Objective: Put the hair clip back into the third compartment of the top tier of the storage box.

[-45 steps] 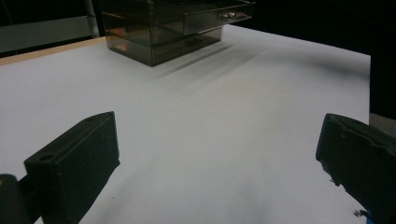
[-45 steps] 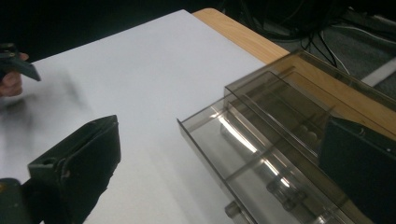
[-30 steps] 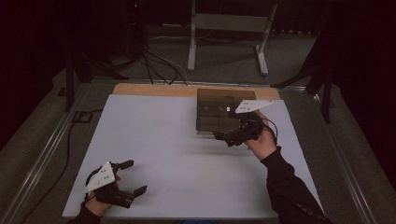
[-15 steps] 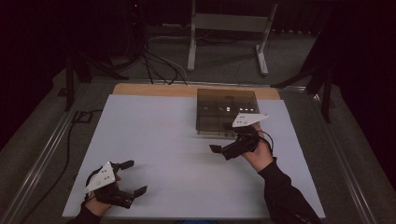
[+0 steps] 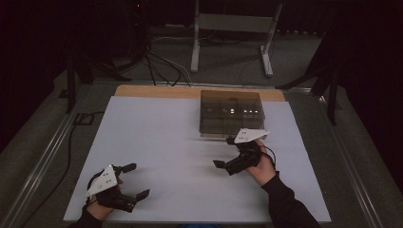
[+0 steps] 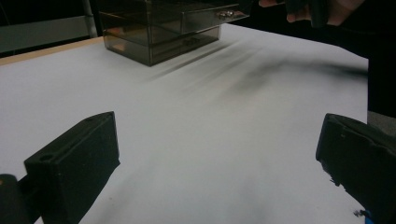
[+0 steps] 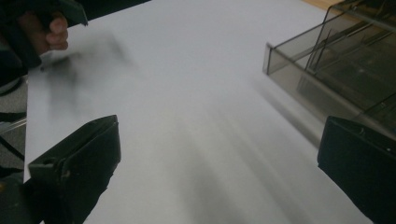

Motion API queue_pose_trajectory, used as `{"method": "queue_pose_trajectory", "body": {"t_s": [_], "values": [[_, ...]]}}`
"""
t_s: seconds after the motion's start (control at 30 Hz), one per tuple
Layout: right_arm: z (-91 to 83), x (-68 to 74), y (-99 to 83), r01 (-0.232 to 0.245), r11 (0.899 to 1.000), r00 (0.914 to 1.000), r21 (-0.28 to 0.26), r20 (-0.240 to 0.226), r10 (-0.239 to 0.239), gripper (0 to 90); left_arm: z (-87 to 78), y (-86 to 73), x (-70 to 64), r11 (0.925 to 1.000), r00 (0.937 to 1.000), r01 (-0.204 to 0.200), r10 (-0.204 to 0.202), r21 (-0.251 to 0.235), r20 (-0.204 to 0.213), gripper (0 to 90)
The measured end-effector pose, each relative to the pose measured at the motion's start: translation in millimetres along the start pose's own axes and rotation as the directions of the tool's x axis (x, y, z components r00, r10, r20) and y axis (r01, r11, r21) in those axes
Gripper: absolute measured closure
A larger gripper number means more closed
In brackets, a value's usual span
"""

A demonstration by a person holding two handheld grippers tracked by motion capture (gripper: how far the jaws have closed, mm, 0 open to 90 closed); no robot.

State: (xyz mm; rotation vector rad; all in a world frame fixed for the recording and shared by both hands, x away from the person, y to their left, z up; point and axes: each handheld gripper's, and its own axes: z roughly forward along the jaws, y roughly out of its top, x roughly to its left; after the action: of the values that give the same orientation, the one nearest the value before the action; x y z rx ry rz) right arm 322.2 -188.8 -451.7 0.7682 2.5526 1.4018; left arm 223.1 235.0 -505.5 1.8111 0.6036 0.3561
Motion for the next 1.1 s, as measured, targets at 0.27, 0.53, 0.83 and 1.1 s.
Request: {"method": "queue_pose_trajectory", "body": {"t_s": [0.27,0.53,0.83,1.1], "values": [[3.4,0.6,-29.5,-0.008,1.000,1.0000,0.022,-0.001,0.008,0.0,0.5,-0.5,-0.8,1.0000,1.0000,0.000,0.000,0.003,0.003,0.5],[-2.3,-0.9,-49.0,-0.022,1.000,0.9996,0.019,0.018,0.021,0.0,0.8,-0.2,-1.0,1.0000,1.0000,-0.002,0.002,0.004,0.007,0.5],[-13.4,1.6,-68.8,-0.020,1.000,0.9983,0.020,0.055,0.019,0.0,1.6,-0.9,-1.4,0.9999,1.0000,-0.001,0.001,0.013,0.003,0.5],[-25.6,2.7,-83.6,-0.024,0.999,0.9969,0.030,0.075,0.021,0.0,2.9,-1.2,-1.1,0.9997,1.0000,-0.005,0.005,0.025,0.006,0.5]]}}
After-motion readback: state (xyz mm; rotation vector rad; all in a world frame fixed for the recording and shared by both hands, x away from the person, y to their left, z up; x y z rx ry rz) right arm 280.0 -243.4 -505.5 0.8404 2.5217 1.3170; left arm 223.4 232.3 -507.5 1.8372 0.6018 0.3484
